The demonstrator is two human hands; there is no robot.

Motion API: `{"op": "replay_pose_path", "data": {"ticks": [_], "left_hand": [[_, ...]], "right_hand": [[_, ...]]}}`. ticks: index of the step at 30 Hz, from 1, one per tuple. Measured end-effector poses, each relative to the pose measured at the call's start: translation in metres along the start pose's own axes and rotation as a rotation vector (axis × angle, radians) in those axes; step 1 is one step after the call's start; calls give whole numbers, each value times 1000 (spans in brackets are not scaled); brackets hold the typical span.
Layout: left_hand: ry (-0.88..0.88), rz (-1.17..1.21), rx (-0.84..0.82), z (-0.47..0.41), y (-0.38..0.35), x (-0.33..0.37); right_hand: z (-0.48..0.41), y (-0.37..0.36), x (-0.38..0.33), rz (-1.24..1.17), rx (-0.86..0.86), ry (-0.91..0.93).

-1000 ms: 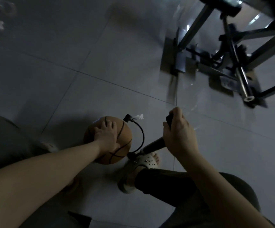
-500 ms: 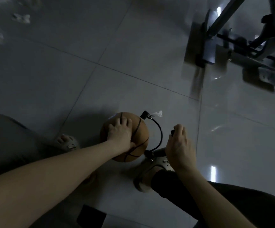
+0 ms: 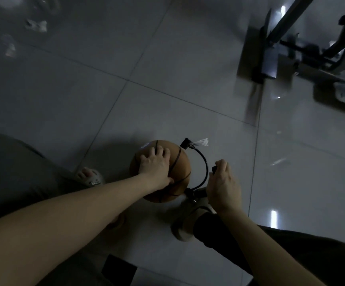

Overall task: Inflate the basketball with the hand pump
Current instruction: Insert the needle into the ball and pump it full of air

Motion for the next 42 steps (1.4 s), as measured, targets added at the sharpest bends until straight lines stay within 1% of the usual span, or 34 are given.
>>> {"op": "replay_pose_path", "data": {"ticks": [1, 3, 6, 10, 13, 17, 23, 28, 35, 38, 42], "left_hand": [[9, 0, -8, 0, 2, -1], [22, -3, -14, 0, 7, -2], [24, -24, -38, -2, 12, -2], [-14, -2, -36, 3, 9, 2], [-24, 16, -21, 5, 11, 4], [-15, 7, -44, 5, 11, 5], [20, -32, -12, 1, 14, 5], [-9, 0, 45, 0, 10, 7], [-21, -12, 37, -1, 3, 7], [-18, -22, 20, -3, 1, 4], [-19, -6, -5, -1, 4, 6]], "right_hand": [[1, 3, -4, -14, -13, 15], [7, 18, -20, -6, -22, 106], [14, 59, -43, 21, 31, 190], [11, 131, -47, 8, 156, 144], [10, 155, -40, -9, 200, 90], [11, 127, -43, 62, 179, 152], [6, 87, -26, 64, 165, 149], [1, 46, -9, 36, 146, 95], [-4, -6, 5, 27, 62, 77], [-4, -13, 2, 19, 49, 78], [-2, 0, 5, -42, 38, -9]]}}
Point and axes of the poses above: each hand's wrist, its own z-axis away from the middle knuckle, its own y-axis out of the back of the hand, x = y × z, the point moved 8 cm from there along -z, towards the middle knuckle, and after that the axes turned 11 degrees about y, right-handed, at the moved point
